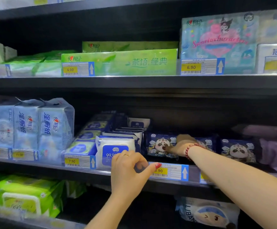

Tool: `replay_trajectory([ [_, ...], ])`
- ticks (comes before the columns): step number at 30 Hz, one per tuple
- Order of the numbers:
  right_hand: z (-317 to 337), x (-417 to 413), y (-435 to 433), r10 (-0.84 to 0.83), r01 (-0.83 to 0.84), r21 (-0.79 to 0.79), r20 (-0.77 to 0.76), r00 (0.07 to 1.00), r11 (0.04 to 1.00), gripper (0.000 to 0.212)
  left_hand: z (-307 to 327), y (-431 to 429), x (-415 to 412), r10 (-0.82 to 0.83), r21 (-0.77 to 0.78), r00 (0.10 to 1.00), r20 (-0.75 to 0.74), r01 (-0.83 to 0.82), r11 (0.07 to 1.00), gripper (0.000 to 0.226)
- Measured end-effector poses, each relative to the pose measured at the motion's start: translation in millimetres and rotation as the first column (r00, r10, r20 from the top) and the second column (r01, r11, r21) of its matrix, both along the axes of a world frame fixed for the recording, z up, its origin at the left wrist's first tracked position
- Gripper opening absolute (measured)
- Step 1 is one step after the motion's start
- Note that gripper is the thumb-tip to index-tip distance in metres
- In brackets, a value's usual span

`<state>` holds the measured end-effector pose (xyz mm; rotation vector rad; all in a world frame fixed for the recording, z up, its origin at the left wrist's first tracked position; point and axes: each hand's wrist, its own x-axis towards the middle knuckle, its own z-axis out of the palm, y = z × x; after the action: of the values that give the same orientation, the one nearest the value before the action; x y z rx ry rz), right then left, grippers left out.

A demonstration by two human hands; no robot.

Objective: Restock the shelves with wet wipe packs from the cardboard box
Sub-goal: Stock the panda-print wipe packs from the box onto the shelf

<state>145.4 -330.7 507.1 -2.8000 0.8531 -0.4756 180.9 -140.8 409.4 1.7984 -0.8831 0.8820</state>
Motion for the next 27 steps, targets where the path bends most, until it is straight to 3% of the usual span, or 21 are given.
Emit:
replay_trajectory([
  [3,6,-1,4,-0.070,0.080,-0.118,0.090,0.994,0.990,0.079,-1,-1,0,0.022,0.002,1.000,0.010,-0.022,1.000,0.048],
  [5,6,0,1,0.058,-0.040,-0.181,0.094,0.994,0.983,0.092,-2,-1,0,0.029,0.003,0.999,0.022,-0.029,1.000,0.046],
  [8,2,5,-4,0.284,-0.288,-0.316,-0.059,0.957,0.904,0.083,-2,-1,-1,0.029,0.000,0.999,0.038,-0.029,1.000,0.047],
  [13,6,17,-4,0.319,-0.435,-0.490,-0.305,0.897,0.755,0.076,-3,-1,0,0.040,-0.022,0.997,0.068,-0.038,0.999,0.048],
  [22,4,39,-13,0.266,-0.417,-0.592,-0.328,0.906,0.690,0.071,-9,-7,6,0.097,-0.082,0.984,0.152,-0.085,0.993,0.042],
  [27,1,38,-16,0.281,-0.415,-0.581,-0.311,0.908,0.700,0.070,-9,-6,5,0.102,-0.087,0.981,0.167,-0.089,0.992,0.042],
])
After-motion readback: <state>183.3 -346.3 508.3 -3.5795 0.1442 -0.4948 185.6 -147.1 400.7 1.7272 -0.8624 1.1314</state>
